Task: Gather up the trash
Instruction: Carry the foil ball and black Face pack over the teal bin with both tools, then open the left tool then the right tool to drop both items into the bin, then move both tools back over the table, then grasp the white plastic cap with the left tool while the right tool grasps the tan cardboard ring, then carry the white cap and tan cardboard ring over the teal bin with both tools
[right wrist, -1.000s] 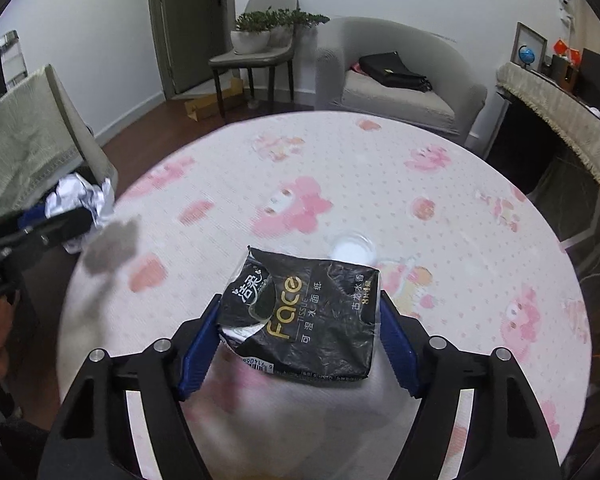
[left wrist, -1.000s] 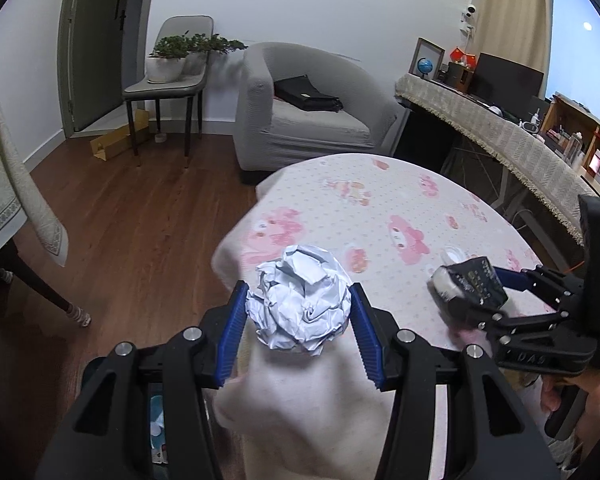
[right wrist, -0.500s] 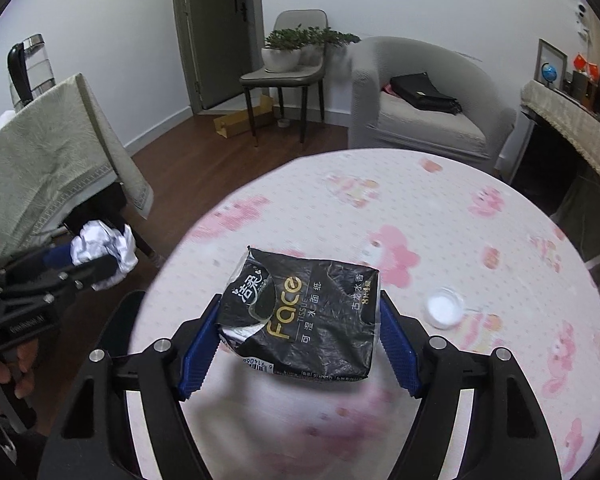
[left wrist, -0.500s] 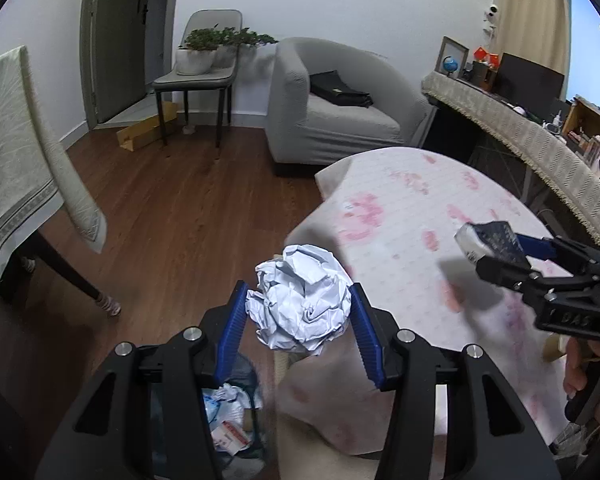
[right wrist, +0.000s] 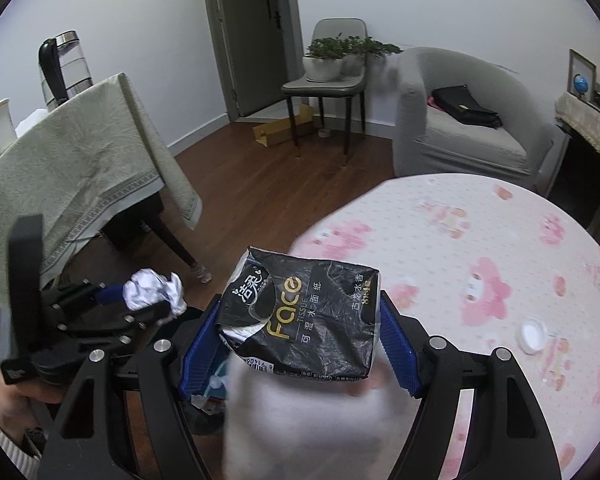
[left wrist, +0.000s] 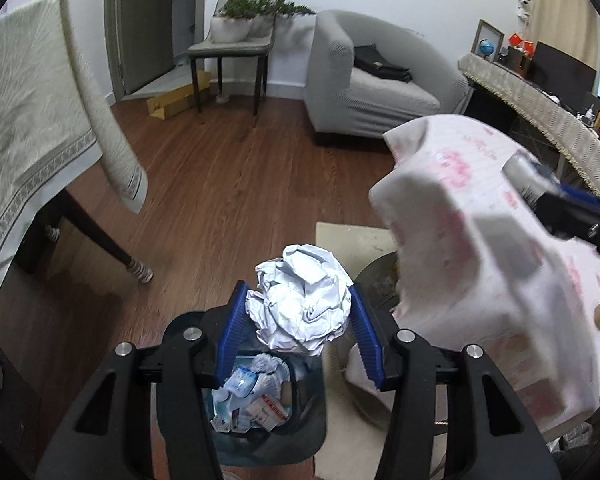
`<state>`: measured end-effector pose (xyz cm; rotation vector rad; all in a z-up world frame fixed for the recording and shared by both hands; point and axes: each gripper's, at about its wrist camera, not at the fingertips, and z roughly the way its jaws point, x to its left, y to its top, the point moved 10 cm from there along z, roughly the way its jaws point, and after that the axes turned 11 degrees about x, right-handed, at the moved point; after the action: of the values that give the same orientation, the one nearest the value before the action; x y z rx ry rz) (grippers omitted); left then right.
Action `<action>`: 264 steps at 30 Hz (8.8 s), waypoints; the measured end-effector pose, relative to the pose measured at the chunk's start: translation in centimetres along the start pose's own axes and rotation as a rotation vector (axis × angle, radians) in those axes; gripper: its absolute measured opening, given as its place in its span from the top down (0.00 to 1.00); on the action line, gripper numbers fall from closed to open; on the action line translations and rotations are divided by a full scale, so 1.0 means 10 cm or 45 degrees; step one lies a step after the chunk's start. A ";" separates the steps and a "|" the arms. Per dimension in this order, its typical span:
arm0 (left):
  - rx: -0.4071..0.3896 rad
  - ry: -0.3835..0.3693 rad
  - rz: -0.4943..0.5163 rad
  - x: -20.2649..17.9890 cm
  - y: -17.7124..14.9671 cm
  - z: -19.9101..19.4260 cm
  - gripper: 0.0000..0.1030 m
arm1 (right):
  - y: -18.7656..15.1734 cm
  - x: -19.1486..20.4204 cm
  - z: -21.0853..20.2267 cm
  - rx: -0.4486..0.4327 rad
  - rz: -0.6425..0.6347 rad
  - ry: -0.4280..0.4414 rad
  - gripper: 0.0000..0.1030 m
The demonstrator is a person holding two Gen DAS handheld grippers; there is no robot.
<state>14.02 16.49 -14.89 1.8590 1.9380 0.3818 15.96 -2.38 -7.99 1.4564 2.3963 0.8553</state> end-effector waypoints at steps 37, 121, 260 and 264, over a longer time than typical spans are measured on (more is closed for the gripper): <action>0.400 0.084 -0.188 1.19 -0.98 0.82 0.32 | 0.00 1.45 1.06 0.181 -0.172 0.153 0.28; -0.214 -0.211 0.102 -0.95 0.40 -0.66 0.35 | -0.63 -0.88 -0.59 0.045 -0.105 0.153 0.25; 0.165 0.107 -0.031 0.40 -0.27 0.37 0.68 | -0.04 0.15 0.19 0.071 -0.100 0.136 0.66; 0.243 0.118 -0.043 0.57 -0.42 0.56 0.68 | 0.02 0.42 0.29 0.079 -0.127 0.164 0.66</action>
<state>12.92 21.37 -22.43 1.9542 2.1309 0.2852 15.38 2.38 -9.74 1.3275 2.5870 0.8838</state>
